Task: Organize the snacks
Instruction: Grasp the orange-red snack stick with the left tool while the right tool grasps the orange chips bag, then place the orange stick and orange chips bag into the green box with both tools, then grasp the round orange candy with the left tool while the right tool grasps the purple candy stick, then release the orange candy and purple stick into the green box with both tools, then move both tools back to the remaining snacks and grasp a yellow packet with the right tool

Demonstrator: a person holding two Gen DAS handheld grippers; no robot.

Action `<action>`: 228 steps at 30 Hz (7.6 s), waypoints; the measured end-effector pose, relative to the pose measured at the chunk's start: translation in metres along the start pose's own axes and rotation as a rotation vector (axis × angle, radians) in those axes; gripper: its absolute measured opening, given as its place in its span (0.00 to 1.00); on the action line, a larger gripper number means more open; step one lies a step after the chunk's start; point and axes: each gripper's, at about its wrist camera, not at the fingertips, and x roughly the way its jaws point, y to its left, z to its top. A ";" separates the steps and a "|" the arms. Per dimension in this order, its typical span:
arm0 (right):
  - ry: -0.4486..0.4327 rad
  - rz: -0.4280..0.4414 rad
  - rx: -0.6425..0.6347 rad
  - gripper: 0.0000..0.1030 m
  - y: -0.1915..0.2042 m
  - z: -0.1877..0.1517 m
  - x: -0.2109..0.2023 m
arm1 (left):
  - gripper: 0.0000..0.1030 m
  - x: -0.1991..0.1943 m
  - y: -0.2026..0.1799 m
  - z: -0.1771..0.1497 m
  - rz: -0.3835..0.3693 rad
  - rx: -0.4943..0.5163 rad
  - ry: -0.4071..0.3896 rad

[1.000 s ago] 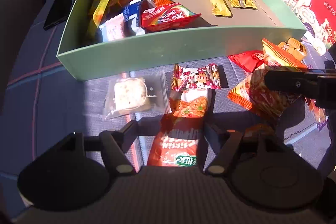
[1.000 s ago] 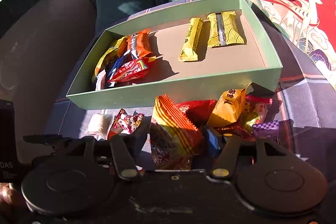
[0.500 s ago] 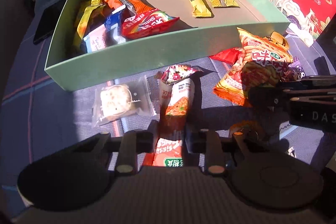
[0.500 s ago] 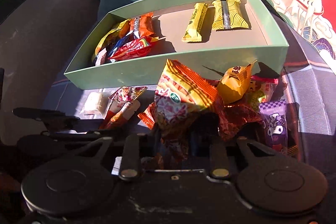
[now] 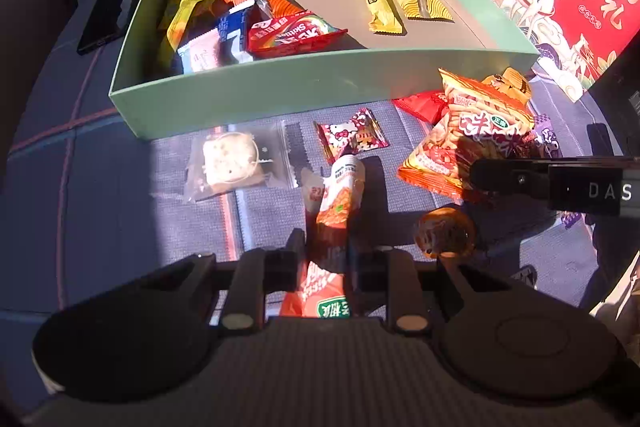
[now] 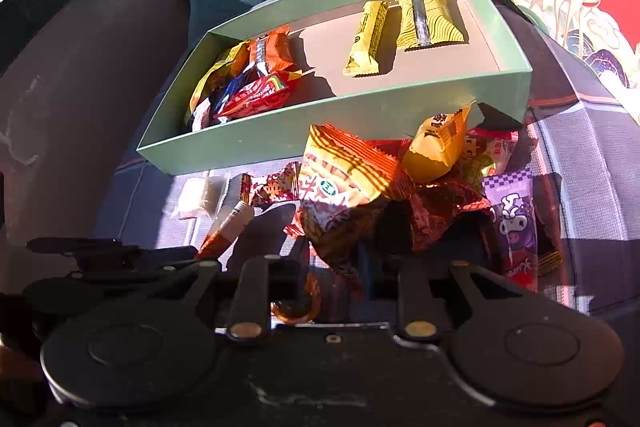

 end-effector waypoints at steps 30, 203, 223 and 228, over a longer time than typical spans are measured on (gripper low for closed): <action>-0.131 -0.041 -0.110 0.32 0.006 0.044 -0.040 | 0.09 -0.050 -0.002 0.026 -0.054 0.001 -0.111; -0.116 -0.051 -0.011 1.00 0.007 0.177 0.024 | 1.00 0.003 -0.017 0.171 0.084 0.031 -0.205; -0.050 -0.095 0.137 0.98 -0.060 0.069 -0.003 | 1.00 0.020 -0.047 0.087 0.000 0.020 -0.058; -0.069 -0.132 0.119 0.58 -0.056 0.065 0.005 | 1.00 0.027 -0.049 0.087 -0.003 0.017 -0.050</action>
